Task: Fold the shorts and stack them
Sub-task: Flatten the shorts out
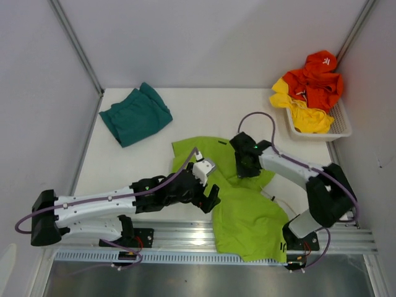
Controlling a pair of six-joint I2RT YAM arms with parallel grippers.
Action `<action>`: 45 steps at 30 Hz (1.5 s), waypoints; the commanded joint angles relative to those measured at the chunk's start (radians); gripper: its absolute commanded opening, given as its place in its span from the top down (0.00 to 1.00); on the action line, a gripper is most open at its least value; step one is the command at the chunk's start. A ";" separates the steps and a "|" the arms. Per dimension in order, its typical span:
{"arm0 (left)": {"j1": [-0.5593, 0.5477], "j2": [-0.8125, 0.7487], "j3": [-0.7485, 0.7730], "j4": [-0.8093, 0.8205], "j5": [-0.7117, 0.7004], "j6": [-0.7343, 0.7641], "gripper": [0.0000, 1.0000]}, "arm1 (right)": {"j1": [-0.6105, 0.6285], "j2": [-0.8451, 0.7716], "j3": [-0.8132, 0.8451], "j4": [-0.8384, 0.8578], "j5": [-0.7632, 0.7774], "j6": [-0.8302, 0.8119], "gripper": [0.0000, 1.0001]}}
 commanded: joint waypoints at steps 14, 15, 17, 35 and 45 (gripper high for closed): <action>-0.171 0.104 0.107 0.054 -0.096 0.096 0.01 | -0.131 0.269 0.494 0.043 -0.055 -0.050 0.26; -0.178 0.174 0.124 0.059 -0.113 0.101 0.01 | -0.160 0.237 0.456 0.066 -0.090 -0.048 0.24; -0.204 0.259 0.205 0.059 -0.143 0.111 0.01 | -0.189 0.145 0.352 0.079 -0.119 -0.047 0.24; -0.232 0.985 0.952 -0.286 -0.240 -0.162 0.01 | -0.579 -0.340 -0.055 0.218 -0.166 0.107 0.23; -0.222 1.157 1.026 -0.351 -0.263 -0.195 0.14 | -0.654 -0.435 -0.081 0.232 -0.182 0.136 0.24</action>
